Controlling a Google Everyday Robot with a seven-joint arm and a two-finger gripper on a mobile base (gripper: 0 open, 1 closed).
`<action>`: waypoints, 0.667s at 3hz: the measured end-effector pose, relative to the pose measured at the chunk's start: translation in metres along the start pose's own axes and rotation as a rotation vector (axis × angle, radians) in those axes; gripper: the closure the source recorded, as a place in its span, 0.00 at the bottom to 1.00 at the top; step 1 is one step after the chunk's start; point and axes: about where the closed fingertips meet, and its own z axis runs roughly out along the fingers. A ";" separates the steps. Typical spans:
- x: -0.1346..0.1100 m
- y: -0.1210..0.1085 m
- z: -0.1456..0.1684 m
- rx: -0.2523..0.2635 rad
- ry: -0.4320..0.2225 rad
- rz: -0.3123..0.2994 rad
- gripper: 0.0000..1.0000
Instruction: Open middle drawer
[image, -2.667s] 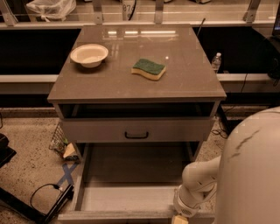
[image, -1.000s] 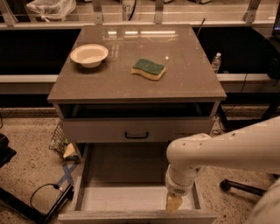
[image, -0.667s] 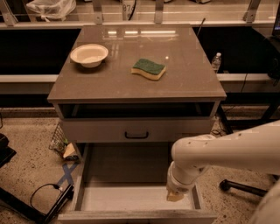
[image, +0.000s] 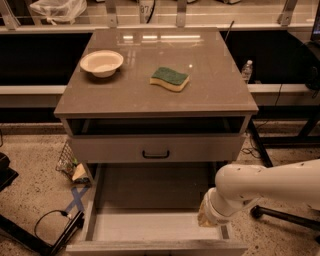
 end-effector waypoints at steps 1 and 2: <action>-0.001 0.000 0.000 0.000 0.000 -0.005 1.00; 0.002 0.000 0.018 -0.010 -0.028 -0.004 1.00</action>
Offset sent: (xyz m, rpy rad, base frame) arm -0.0002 0.0039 -0.0689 0.1032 0.0358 0.0121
